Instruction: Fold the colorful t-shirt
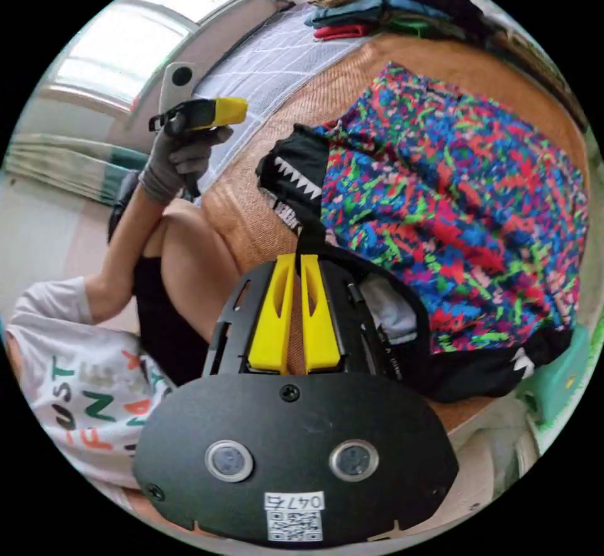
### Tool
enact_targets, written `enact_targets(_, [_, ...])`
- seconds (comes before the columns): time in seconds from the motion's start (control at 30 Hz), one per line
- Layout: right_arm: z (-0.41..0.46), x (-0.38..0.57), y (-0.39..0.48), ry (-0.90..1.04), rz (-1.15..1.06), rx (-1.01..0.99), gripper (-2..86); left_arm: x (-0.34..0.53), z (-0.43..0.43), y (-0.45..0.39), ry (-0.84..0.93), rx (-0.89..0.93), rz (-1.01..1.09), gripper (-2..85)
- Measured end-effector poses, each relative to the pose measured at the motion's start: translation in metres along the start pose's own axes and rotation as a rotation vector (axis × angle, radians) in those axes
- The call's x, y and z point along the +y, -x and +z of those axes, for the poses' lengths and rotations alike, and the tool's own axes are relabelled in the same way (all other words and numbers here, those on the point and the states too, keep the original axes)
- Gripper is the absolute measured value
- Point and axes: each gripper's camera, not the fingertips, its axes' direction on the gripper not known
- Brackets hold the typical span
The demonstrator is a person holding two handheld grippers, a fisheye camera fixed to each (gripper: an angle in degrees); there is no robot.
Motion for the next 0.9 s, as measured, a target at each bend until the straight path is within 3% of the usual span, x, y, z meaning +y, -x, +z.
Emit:
enact_targets(0.07, [0.006, 0.015, -0.043, 0.049, 0.076, -0.282, -0.7, -0.016, 0.028, -0.045, 0.229, -0.189, 0.152, -1.0])
enact_targets(0.13, [0.013, 0.027, -0.072, 0.057, 0.131, -0.422, -0.7, -0.018, 0.053, -0.074, 0.339, -0.288, 0.266, -1.0])
enact_targets(0.23, [0.027, 0.041, -0.106, 0.057, 0.214, -0.509, -0.6, -0.022, 0.094, -0.082, 0.429, -0.247, 0.287, -1.0])
enact_targets(0.4, [0.049, 0.047, -0.098, 0.077, 0.193, -0.341, 1.6, -0.023, 0.147, -0.051, 0.602, -0.321, 0.139, -1.0])
enact_targets(0.57, [-0.052, 0.112, -0.078, -0.194, 0.154, -0.090, 0.6, -0.008, 0.171, -0.026, 0.769, -0.529, -0.022, -1.0])
enact_targets(0.7, [-0.117, 0.188, -0.122, -0.245, 0.442, 0.229, -0.4, -0.008, 0.166, -0.013, 0.730, -0.497, -0.130, -1.0])
enact_targets(0.8, [-0.136, 0.214, -0.148, -0.207, 0.533, 0.262, -0.2, -0.001, 0.153, -0.006, 0.706, -0.543, -0.219, -1.0])
enact_targets(0.9, [-0.135, 0.197, -0.137, -0.165, 0.473, 0.258, 0.2, 0.012, 0.127, -0.005, 0.667, -0.686, -0.297, -1.0])
